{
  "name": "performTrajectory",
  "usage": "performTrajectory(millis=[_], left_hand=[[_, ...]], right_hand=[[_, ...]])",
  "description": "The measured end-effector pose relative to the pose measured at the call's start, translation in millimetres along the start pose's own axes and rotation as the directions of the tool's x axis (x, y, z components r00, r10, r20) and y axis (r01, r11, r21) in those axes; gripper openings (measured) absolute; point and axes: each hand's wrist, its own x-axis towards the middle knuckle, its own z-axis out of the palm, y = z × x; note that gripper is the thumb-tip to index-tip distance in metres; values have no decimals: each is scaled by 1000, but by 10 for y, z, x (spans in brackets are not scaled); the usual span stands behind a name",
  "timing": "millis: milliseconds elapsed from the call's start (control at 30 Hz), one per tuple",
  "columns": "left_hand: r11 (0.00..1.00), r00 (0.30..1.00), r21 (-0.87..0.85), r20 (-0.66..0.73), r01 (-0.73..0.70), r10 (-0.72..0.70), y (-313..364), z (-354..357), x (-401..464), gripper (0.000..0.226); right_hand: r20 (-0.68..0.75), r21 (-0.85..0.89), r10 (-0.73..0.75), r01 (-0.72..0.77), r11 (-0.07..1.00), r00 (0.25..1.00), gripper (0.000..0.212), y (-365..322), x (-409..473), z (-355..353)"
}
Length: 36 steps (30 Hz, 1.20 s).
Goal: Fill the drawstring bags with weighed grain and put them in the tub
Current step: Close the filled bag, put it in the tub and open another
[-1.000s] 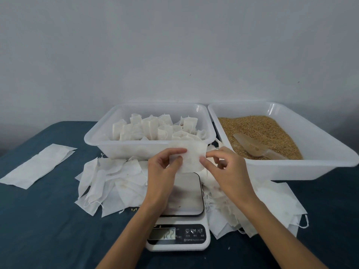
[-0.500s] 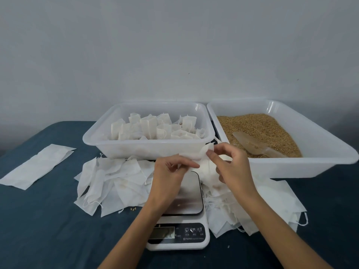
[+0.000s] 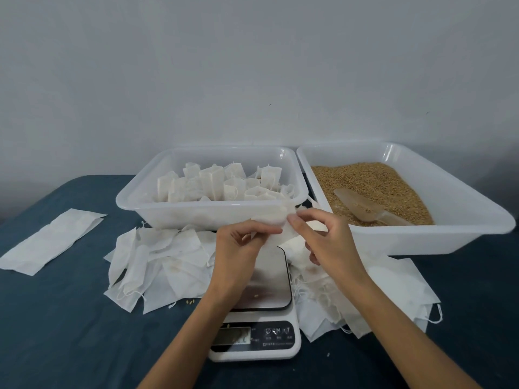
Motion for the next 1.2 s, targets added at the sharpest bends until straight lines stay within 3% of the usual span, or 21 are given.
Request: performTrajectory(millis=[100,233,333,500,567,667,800,900,967,1067,1200], left_hand=[[991,996,-112,-45,66,-72,-1,-44,17,43],[942,976,-275,-46,192,-212,-52,-92,48,33],[937,972,-279,-41,210,-230,-53,-98,50,31],[932,968,-281,-36,230,-250,-21,-95,41,25],[931,965,-277,-43,238,-259,-11,-95,45,24],[924,962,-304,-71,232,-265,-5,-100,50,32],[904,954,-338,-52,263,-297,-2,-117,69,30],[908,957,-327,-31,262,-287,7,-104,55,30],[910,952,-322,-65,262,-298,16,-95,54,31],[899,935,-343,-128,271,-331,8,-100,71,29],[973,950,-104,-217,206,-224,-25,-129,63,28]], right_hand=[[-25,-147,3,-6,989,1000,14,32,13,12],[-60,-143,-143,133,981,988,10,-23,-6,16],[5,-83,-158,158,984,987,16,-52,-11,13],[67,-101,-103,109,989,992,5,-31,-28,43],[99,-72,-89,96,993,991,13,-41,-33,48],[132,33,-127,124,992,983,20,-66,-51,50],[207,-4,-157,161,987,966,17,-85,-66,60],[224,-101,-157,183,978,962,25,-62,-71,74],[187,-103,-157,178,979,970,41,-55,-75,73],[181,-110,-176,198,974,968,47,-64,-68,40],[176,-180,-246,277,944,953,44,-56,-71,27]])
